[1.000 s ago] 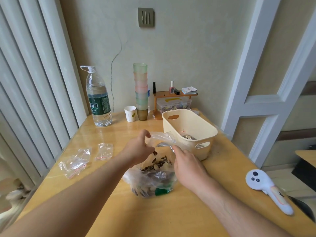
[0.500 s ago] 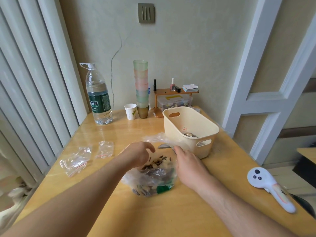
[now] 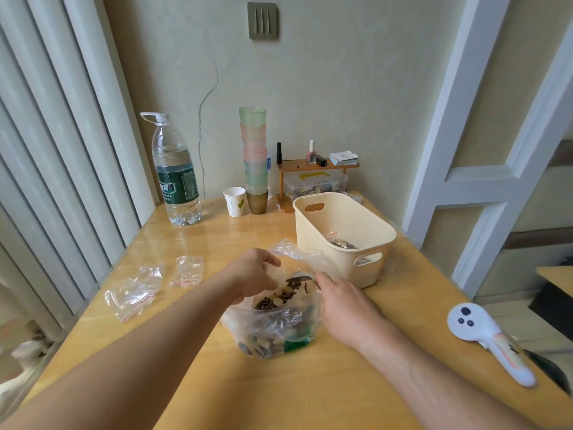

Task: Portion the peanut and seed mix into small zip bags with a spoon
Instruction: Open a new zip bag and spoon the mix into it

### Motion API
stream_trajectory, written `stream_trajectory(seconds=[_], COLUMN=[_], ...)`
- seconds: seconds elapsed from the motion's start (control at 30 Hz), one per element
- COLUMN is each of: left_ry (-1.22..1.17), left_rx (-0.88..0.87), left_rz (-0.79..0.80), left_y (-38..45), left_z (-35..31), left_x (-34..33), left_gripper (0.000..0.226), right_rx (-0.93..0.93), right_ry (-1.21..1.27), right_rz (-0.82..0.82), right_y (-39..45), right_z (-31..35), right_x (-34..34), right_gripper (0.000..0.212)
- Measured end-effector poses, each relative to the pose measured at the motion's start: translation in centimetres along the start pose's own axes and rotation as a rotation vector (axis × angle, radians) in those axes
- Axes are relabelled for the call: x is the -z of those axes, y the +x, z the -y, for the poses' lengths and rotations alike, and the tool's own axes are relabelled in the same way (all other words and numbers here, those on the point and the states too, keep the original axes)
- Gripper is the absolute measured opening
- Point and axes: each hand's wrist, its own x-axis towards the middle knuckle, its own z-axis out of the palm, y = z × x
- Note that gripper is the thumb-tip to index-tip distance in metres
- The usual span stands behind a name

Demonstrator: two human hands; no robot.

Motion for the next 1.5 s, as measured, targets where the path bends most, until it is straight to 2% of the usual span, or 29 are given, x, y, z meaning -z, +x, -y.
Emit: stream_trajectory(seconds=[0.17, 0.27, 0.3, 0.43, 0.57, 0.73, 0.83, 0.97, 1.1, 1.2, 1.27, 1.4, 1.5], left_ry=[0.129, 0.104, 0.12, 0.219, 0.055, -0.319, -0.384, -0.242, 0.208, 0.408, 0.455, 0.408, 0.347], left_rx=[-0.053, -0.048, -0.039, -0.038, -0.002, -0.007, -0.028, -0.09, -0.133, -0.185, -0.241, -0.378, -0.457], left_rz=[-0.021, 0.003, 0.025, 0.093, 0.061, 0.093, 0.1, 0.063, -0.079, 0.063, 0.157, 0.214, 0.244], left_y=[0.1, -0.1, -0.2, -0.7, -0.1, 0.3, 0.0, -0.3, 0.2, 0.5, 0.2, -0.3, -0.6], left_z=[0.3, 0.1, 0.1, 0.1, 0.5, 0.6, 0.6, 0.8, 1.0, 1.0, 0.3, -1.5, -2.5], left_x=[-0.4, -0.2, -0.1, 0.0, -0.2, 0.0, 0.2, 0.4, 0.2, -0.1, -0.3, -0.6, -0.3], left_gripper=[0.066, 0.043, 0.043, 0.067, 0.054, 0.031, 0.029, 0.047, 0.05, 0.074, 0.078, 0.067, 0.054], right_rx=[0.001, 0.018, 0.022, 0.063, 0.06, 0.028, 0.023, 0.015, 0.012, 0.043, 0.059, 0.145, 0.276], right_ry=[-0.025, -0.012, -0.009, 0.035, 0.021, -0.021, -0.031, -0.038, -0.045, -0.037, -0.041, -0.064, 0.009], right_rz=[-0.054, -0.063, -0.055, -0.027, -0.006, -0.001, 0.01, 0.023, 0.058, 0.034, 0.0, -0.013, -0.05], right_y=[-0.3, -0.4, -0.4, -0.6, -0.7, -0.3, -0.3, -0.3, -0.5, -0.9, -1.0, -0.8, -0.4], right_z=[0.0, 0.2, 0.2, 0.4, 0.4, 0.1, 0.1, -0.3, -0.5, -0.1, 0.1, -0.1, -0.3], right_x=[0.8, 1.5, 1.7, 2.0, 1.1, 0.5, 0.3, 0.5, 1.3, 2.3, 2.7, 2.4, 1.1], right_gripper=[0.028, 0.03, 0.029, 0.025, 0.031, 0.032, 0.032, 0.028, 0.033, 0.033, 0.03, 0.028, 0.042])
